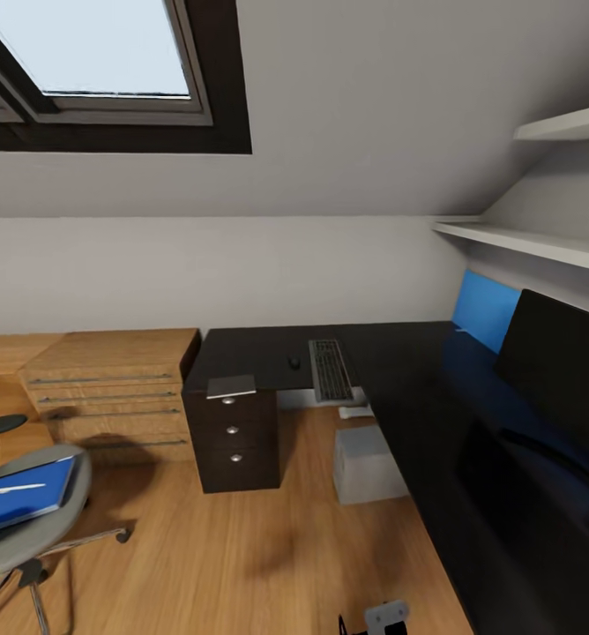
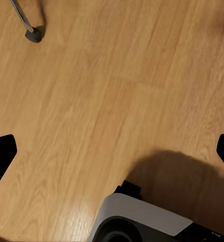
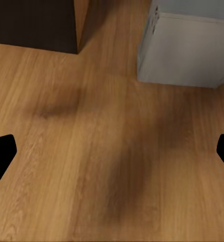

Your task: In the bedroom, organize the workspace by keeping the computer under the desk, ensuring the monitor is on the desk, placing the keyboard on the desk next to the monitor, placing the mouse on the desk next to the keyboard, moving the folder from the swivel chair onto the desk next to the mouse, stacking the notebook on top of the folder with the pen on top of the notebook, and positioning the swivel chair next to the desk.

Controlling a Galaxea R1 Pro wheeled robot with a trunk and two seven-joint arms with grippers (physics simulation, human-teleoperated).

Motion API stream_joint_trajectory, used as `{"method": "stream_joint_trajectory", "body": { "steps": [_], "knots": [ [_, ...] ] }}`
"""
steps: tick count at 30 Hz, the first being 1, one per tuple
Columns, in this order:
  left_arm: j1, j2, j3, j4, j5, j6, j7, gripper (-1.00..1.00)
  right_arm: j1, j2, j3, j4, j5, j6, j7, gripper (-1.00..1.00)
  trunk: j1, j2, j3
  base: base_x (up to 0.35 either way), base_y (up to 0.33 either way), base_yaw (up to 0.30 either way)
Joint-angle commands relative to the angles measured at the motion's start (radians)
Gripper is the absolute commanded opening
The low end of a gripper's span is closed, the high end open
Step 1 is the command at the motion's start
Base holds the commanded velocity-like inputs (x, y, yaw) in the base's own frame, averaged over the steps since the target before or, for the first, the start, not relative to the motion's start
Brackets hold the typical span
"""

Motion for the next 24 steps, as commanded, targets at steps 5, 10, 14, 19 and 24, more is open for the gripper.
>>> {"method": "stream_joint_trajectory", "body": {
  "steps": [5, 10, 14, 19, 24],
  "knots": [
    [-0.001, 0.001, -0.008, 0.000, 0.010, -0.005, 0.006, 1.00, -0.001, 0.000, 0.008, 0.001, -0.009, -0.003, -0.003, 1.00, 0.001, -0.001, -0.001, 0.332, 0.067, 0.000],
    [-0.001, 0.001, -0.008, 0.000, 0.010, -0.005, 0.006, 1.00, -0.001, 0.000, 0.008, 0.001, -0.009, -0.003, -0.003, 1.00, 0.001, -0.001, -0.001, 0.327, 0.138, 0.000],
    [-0.001, 0.001, -0.008, 0.000, 0.010, -0.005, 0.006, 1.00, -0.001, 0.000, 0.009, 0.001, -0.009, -0.003, -0.003, 1.00, 0.001, -0.001, -0.001, 0.322, 0.171, 0.000],
    [-0.001, 0.001, -0.008, 0.000, 0.010, -0.005, 0.006, 1.00, -0.001, 0.000, 0.009, 0.001, -0.007, -0.003, -0.003, 1.00, 0.001, -0.001, -0.002, 0.320, 0.181, 0.000],
    [-0.001, 0.000, -0.008, 0.000, 0.010, -0.005, 0.005, 1.00, -0.001, 0.001, 0.011, -0.006, -0.007, -0.003, -0.003, 1.00, 0.001, -0.001, -0.002, 0.320, 0.130, 0.000]
  ]
}}
